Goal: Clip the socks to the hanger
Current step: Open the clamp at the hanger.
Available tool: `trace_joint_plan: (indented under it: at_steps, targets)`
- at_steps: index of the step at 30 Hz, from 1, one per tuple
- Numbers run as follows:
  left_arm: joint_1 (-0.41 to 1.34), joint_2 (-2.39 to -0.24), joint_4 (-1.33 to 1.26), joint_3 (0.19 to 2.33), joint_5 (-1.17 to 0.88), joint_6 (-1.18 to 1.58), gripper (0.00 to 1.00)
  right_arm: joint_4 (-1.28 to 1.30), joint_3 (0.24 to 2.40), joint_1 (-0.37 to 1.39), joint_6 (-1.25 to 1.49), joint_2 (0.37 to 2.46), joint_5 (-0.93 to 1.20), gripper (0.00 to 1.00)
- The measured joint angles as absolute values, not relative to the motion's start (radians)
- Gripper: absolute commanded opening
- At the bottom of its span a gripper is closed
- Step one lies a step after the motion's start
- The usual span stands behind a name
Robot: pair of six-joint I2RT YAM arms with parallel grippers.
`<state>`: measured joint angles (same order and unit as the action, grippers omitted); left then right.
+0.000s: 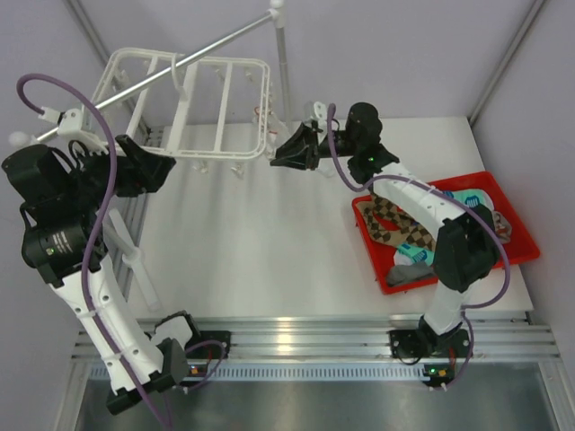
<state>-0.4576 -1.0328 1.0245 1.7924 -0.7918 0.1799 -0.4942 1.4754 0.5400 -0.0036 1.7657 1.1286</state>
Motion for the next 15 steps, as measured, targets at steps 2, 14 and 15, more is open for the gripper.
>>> trace_joint_plan:
  at_steps: [2, 14, 15]
  targets:
    - [-0.458, -1.054, 1.049, 1.828, -0.815, 0.156, 0.77, -0.345, 1.528, 0.564, -0.127, 1.766, 1.14, 0.0]
    - [-0.458, -0.973, 1.118, 1.808, -1.007, 0.133, 0.79, -0.057, 1.691, 0.705, -0.402, 1.771, 1.127, 0.0]
    - [-0.458, -0.956, 1.118, 1.794, -1.026, 0.14, 0.79, -0.05, 1.691, 0.712, -0.405, 1.772, 1.123, 0.0]
